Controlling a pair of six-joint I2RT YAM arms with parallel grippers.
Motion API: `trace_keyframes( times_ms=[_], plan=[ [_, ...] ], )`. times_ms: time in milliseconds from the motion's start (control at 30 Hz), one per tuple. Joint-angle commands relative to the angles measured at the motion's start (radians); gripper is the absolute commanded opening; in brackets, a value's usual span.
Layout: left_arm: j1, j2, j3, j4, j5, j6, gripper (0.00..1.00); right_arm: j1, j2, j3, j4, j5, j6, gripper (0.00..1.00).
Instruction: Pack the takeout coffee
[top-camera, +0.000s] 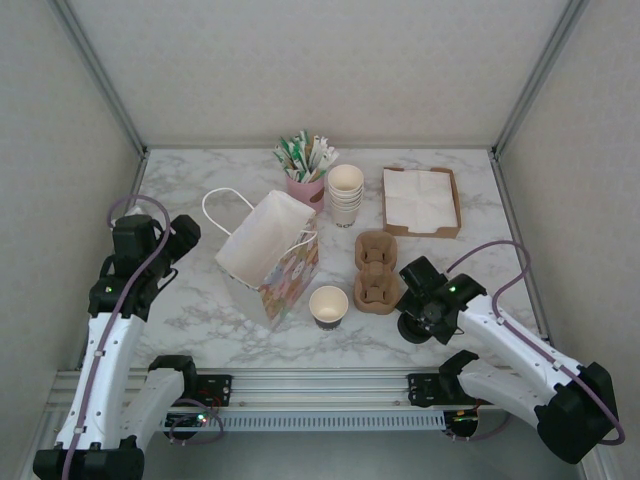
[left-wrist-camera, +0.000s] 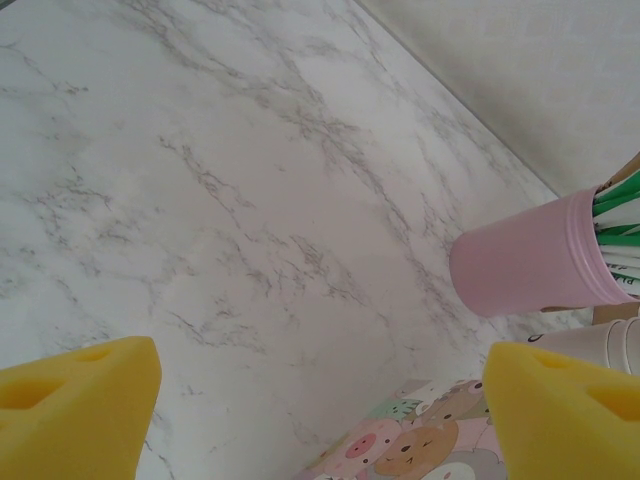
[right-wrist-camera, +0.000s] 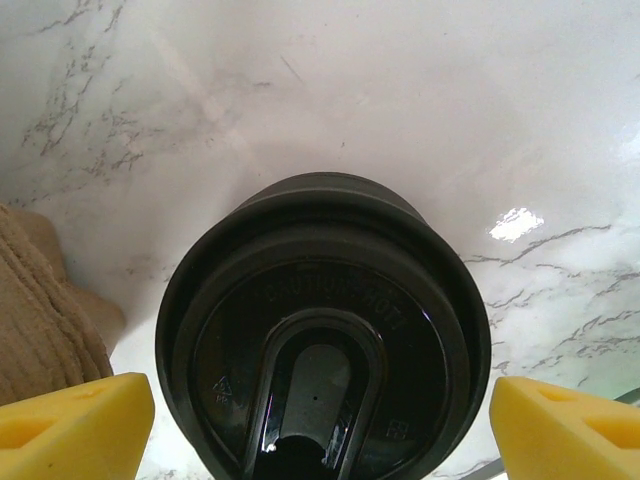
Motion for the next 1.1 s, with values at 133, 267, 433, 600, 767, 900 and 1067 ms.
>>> trace_keyframes(
  times_ms=[133, 267, 433, 600, 767, 900, 1067],
  plan=[
    [0.009, -0.002, 0.008, -0.009, 0.011, -0.009, 0.84, -0.007, 0.003, -0.021, 0.010, 0.025, 0.037, 0.84],
    [0.010, -0.002, 0.008, -0.009, 0.012, -0.009, 0.84, -0.006, 0.011, -0.026, 0.014, 0.033, 0.044, 0.84],
    [0.010, -0.003, 0.008, -0.009, 0.014, -0.009, 0.84, -0.006, 0.029, -0.027, 0.014, 0.037, 0.042, 0.84],
    [0.010, -0.003, 0.007, -0.009, 0.014, -0.009, 0.84, -0.007, 0.036, -0.029, 0.017, 0.042, 0.041, 0.82],
    [0.009, -0.003, 0.007, -0.009, 0.013, -0.009, 0.84, -0.005, 0.035, -0.028, 0.017, 0.043, 0.041, 0.79],
    [0.010, -0.001, 0.006, -0.009, 0.011, -0.010, 0.84, -0.007, 0.028, -0.029, 0.014, 0.045, 0.036, 0.75],
    [0.009, -0.001, 0.007, -0.009, 0.009, -0.010, 0.84, -0.007, 0.007, -0.018, 0.005, 0.053, 0.026, 0.72]
  ],
)
